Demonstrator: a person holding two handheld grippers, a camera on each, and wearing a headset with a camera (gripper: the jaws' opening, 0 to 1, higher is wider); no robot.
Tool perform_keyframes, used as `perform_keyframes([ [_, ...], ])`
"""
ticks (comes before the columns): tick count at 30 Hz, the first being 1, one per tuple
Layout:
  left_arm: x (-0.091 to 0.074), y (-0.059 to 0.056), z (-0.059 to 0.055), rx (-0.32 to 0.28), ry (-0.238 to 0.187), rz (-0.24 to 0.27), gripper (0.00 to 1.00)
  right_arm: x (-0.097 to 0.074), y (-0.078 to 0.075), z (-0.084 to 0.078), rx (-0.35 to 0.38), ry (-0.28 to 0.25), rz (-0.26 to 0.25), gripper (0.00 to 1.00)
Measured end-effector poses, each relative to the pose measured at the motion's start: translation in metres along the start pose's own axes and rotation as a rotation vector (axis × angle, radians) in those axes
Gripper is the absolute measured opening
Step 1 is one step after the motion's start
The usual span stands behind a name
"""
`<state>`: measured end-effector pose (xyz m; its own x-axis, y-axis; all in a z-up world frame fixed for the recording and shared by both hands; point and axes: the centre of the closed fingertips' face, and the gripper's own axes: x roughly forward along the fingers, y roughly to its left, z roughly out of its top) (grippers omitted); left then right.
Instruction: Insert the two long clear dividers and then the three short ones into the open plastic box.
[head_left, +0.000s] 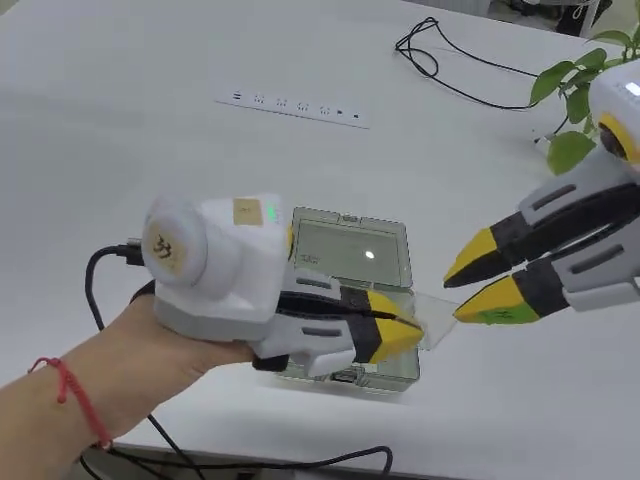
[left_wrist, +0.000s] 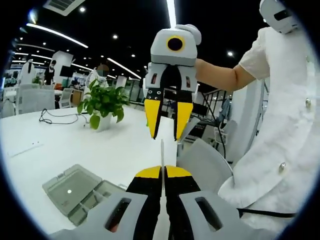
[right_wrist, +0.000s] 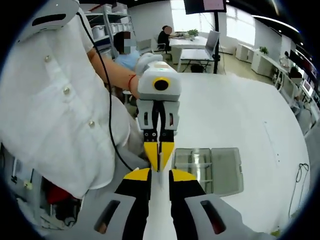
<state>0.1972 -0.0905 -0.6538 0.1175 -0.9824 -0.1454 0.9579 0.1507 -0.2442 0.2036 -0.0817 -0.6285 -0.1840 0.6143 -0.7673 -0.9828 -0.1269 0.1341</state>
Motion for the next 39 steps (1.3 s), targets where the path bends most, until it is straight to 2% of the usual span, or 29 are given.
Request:
perform_keyframes([
  [4, 0.001, -0.005, 0.004, 0.031, -0.014, -0.017, 0.00, 0.006, 0.006, 0.002, -0.008, 0.009, 0.032, 0.13],
  [10, 0.002, -0.007, 0.005, 0.037, -0.013, -0.021, 0.00, 0.008, 0.011, 0.001, -0.012, 0.014, 0.063, 0.07],
  [18, 0.001, -0.007, 0.006, 0.045, -0.018, -0.020, 0.00, 0.010, 0.012, -0.002, -0.024, 0.021, 0.067, 0.03],
  [39, -0.001, -0.006, -0.004, 0.053, 0.003, 0.002, 0.00, 0.015, 0.010, -0.003, -0.034, 0.029, 0.059, 0.03],
])
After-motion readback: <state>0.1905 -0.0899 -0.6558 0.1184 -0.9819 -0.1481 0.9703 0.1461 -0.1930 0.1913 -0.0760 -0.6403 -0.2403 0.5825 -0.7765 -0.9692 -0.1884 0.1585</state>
